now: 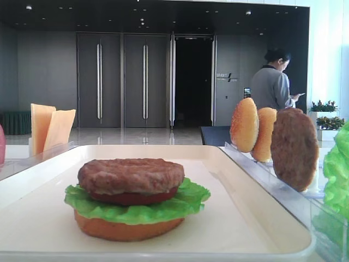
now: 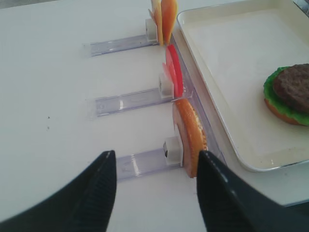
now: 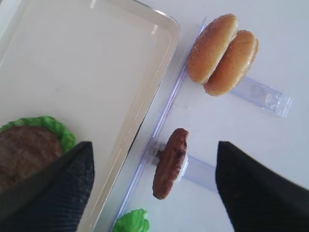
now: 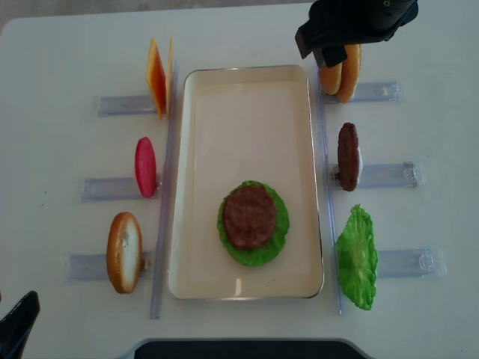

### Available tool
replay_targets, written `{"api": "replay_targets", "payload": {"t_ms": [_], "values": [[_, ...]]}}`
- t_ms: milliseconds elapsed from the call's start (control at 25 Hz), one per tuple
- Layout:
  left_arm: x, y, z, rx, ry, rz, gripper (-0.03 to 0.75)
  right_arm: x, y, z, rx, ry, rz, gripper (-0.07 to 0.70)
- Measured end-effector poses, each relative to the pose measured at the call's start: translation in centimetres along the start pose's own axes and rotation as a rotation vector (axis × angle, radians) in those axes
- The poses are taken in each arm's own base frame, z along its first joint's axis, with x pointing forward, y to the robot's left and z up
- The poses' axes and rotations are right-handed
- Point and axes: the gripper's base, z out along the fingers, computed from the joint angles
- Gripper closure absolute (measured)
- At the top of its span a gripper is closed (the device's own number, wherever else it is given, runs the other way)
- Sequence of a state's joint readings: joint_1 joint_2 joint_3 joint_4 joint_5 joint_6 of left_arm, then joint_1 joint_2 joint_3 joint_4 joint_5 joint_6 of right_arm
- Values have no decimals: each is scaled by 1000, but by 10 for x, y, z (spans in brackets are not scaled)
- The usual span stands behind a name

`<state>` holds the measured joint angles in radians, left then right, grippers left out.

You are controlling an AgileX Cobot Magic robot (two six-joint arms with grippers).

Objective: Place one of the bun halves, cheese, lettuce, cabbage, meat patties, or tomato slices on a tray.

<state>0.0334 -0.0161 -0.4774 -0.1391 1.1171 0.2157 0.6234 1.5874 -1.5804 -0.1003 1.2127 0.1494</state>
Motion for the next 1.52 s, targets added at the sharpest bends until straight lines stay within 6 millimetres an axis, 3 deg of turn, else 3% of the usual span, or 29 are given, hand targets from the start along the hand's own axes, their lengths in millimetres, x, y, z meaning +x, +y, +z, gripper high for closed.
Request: {"api": "replay_targets", "payload": {"t_ms": [80, 200, 360, 600, 760, 960, 1240, 1320, 1520], "values": [[0, 0, 0, 0, 0, 0, 307, -1, -9, 0, 13, -1, 25, 129], [0, 0, 0, 0, 0, 0, 307, -2, -38, 1, 49, 2, 107, 129], [0, 0, 0, 0, 0, 0, 307, 4, -97, 1, 122, 8, 269, 129], [0, 0, 0, 0, 0, 0, 307, 30, -182, -8, 243, 17, 516, 129], [0, 0, 0, 0, 0, 0, 307, 50, -219, -16, 303, 23, 640, 129], [0, 0, 0, 0, 0, 0, 307, 63, -239, -22, 339, 30, 710, 129], [0, 0, 0, 0, 0, 0, 307, 68, -241, -36, 416, 8, 731, 129], [0, 0, 0, 0, 0, 0, 307, 71, -236, -52, 436, -32, 732, 129], [0, 0, 0, 0, 0, 0, 307, 86, -208, -116, 482, -206, 721, 129]]}}
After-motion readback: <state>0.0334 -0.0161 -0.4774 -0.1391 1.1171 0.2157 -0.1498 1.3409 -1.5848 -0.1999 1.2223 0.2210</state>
